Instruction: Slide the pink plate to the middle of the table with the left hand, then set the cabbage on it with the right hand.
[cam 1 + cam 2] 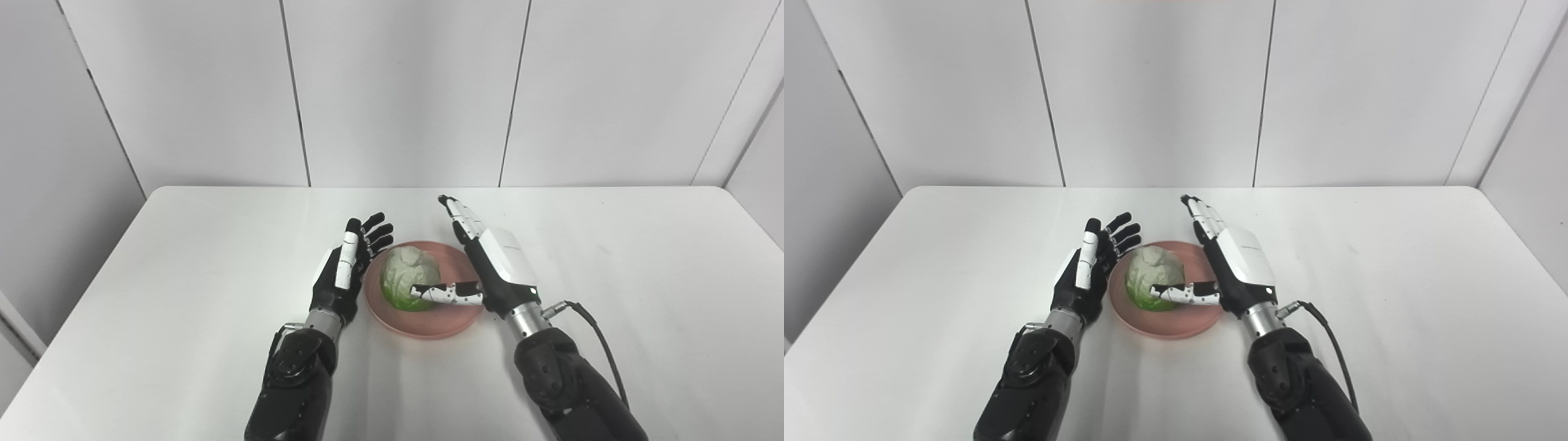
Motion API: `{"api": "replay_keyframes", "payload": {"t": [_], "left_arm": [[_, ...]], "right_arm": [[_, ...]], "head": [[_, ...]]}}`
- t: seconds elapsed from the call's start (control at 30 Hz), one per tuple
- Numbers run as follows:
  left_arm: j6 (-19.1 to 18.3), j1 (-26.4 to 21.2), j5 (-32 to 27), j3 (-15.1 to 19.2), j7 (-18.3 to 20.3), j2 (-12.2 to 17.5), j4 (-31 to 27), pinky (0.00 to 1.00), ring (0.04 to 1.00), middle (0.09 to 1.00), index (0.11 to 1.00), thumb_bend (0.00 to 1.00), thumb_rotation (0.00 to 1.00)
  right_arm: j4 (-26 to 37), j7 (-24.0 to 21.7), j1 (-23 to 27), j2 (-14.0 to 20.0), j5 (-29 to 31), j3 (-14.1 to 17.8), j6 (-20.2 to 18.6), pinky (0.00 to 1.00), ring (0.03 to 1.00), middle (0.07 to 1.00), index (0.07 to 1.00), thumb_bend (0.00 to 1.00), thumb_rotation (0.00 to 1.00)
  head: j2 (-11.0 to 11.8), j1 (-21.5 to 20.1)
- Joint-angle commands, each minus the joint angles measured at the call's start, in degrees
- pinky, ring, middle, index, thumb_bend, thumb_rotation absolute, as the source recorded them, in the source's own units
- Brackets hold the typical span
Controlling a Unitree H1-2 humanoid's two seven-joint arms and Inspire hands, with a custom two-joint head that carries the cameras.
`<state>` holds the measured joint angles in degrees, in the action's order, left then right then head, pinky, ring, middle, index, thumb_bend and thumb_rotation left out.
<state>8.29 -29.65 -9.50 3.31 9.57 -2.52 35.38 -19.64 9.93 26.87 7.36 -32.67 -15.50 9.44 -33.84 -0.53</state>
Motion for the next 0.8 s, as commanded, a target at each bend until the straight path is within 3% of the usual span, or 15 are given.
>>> {"api": "replay_keyframes", "payload": {"t": [0.0,0.13,0.27,0.37,0.5,0.77], "left_arm": [[0.05,1.39,0.12,0.47,-1.09,0.49,0.33,0.98,0.903,0.874,0.861,0.85,1.0],[1.26,1.75,0.26,1.28,-2.07,0.75,-0.82,1.0,0.937,0.907,0.895,0.84,1.0],[1.57,1.73,0.26,1.58,-2.66,1.14,-0.94,0.99,0.945,0.913,0.903,0.85,1.0],[2.0,1.85,0.45,1.63,-3.11,1.34,-0.99,0.98,0.957,0.924,0.915,0.85,1.0],[3.84,2.28,1.06,0.97,-2.9,1.62,-0.69,1.0,0.995,0.979,0.972,0.84,1.0],[5.53,3.44,2.63,-0.12,-3.85,1.15,-0.99,1.0,1.0,1.0,1.0,0.84,1.0]], "right_arm": [[2.69,-0.09,-0.28,-1.46,5.14,2.64,0.85,0.84,0.967,1.0,1.0,0.76,0.55],[3.1,-2.3,-2.29,-4.14,15.58,7.18,2.23,0.89,0.982,1.0,1.0,0.71,0.67],[2.87,-4.64,-2.54,-5.12,21.89,9.59,2.11,0.99,0.998,1.0,1.0,0.69,0.86],[2.09,-7.67,-2.14,-6.16,29.25,12.11,2.37,1.0,1.0,1.0,1.0,0.71,0.87],[0.87,-9.74,-1.56,-6.92,34.75,14.57,2.17,1.0,1.0,1.0,1.0,0.76,0.9],[-0.93,-11.56,-1.54,-6.84,36.64,15.05,1.7,1.0,1.0,1.0,1.0,0.68,0.96]], "head": [[0.1,-0.08],[-0.42,0.08],[-0.48,-0.11],[0.02,-0.39],[0.15,-0.66],[0.19,-0.35]]}}
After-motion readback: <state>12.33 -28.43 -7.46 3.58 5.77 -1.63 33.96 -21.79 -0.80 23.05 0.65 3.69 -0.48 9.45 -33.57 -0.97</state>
